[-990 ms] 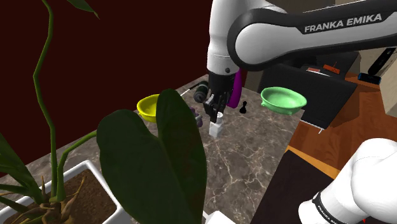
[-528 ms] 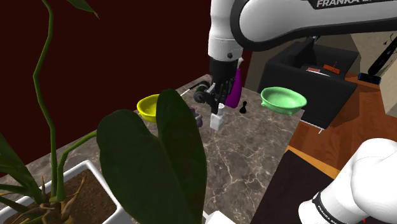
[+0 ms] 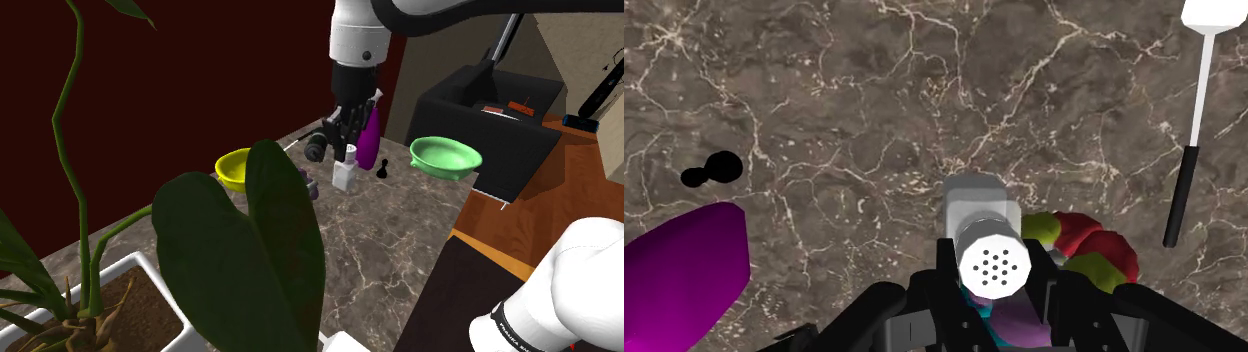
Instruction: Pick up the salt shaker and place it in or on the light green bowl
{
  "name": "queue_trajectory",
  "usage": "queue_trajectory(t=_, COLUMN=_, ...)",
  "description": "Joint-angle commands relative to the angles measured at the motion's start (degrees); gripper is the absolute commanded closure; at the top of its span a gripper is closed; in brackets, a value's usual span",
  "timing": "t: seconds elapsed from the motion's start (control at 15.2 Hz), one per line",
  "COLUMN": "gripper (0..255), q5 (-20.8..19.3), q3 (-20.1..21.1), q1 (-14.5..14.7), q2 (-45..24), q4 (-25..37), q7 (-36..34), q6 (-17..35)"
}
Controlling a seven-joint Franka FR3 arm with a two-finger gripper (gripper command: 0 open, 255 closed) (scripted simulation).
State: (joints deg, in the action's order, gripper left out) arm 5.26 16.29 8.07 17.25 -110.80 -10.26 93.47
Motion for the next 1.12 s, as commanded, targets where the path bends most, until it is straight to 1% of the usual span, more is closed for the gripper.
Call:
queue_trajectory(t=0.0, gripper=255, q5=-0.1, q3=0.0, q1=0.0, q2=-0.3, q4=1.8, q7=-0.2, q6=-1.5)
queue_trajectory(t=0.73, gripper=255, q5=-0.7, q3=0.0, q1=-0.2, q2=-2.7, q4=12.4, q7=-0.8, q6=-9.8)
queue_trajectory(t=1.06, gripper=255, q5=-1.0, q3=-5.0, q1=-2.3, q2=2.6, q4=8.2, q7=6.4, q6=-11.2)
